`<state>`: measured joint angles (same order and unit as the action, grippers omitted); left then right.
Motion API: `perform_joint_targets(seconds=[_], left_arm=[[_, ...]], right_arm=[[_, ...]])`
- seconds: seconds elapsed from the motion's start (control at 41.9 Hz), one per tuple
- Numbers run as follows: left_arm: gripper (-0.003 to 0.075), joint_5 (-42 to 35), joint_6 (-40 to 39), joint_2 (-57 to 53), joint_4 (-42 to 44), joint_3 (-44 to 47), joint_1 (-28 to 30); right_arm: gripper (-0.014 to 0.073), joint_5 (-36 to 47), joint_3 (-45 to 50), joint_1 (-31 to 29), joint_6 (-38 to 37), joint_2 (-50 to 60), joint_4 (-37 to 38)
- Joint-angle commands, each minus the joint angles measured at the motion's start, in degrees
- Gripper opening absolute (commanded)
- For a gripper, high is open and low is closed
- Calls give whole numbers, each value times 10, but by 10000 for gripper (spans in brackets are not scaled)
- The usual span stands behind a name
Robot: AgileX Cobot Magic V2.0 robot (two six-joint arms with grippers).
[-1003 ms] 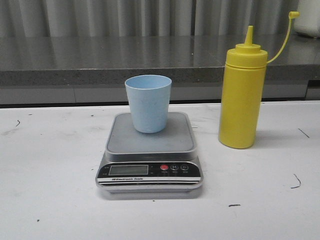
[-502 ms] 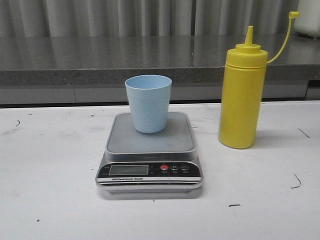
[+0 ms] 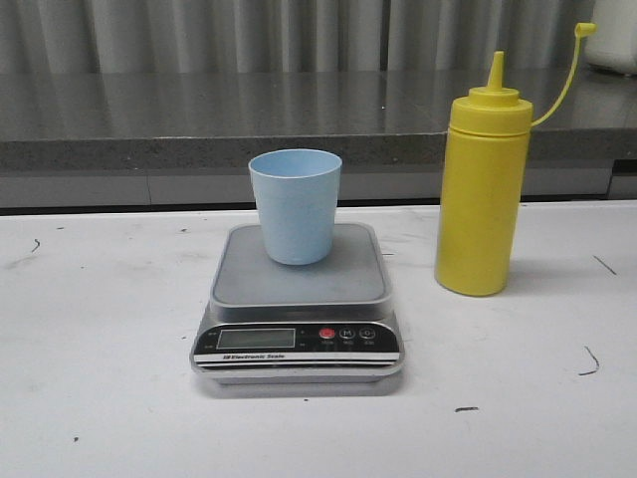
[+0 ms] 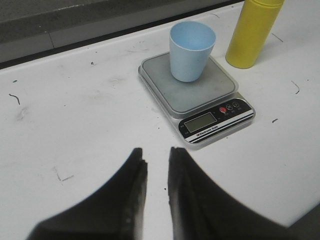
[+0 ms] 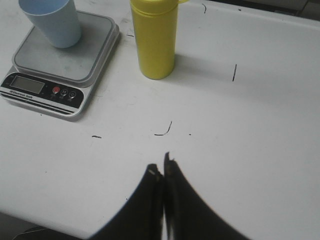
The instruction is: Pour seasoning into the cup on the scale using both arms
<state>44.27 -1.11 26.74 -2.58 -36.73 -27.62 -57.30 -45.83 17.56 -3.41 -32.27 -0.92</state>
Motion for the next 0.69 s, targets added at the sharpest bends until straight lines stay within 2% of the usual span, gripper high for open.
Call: perform_joint_targets(seconds=[0.0, 0.096, 0.669], left_arm=[[59, -41, -3, 2, -3, -14, -1], [-18, -41, -3, 2, -3, -14, -1], [-20, -43, -3, -1, -3, -11, -1]], right_arm=[[-68, 39, -20, 0, 1, -1, 9], [-68, 39, -19, 0, 1, -1, 9], [-68, 38, -19, 0, 1, -1, 9]])
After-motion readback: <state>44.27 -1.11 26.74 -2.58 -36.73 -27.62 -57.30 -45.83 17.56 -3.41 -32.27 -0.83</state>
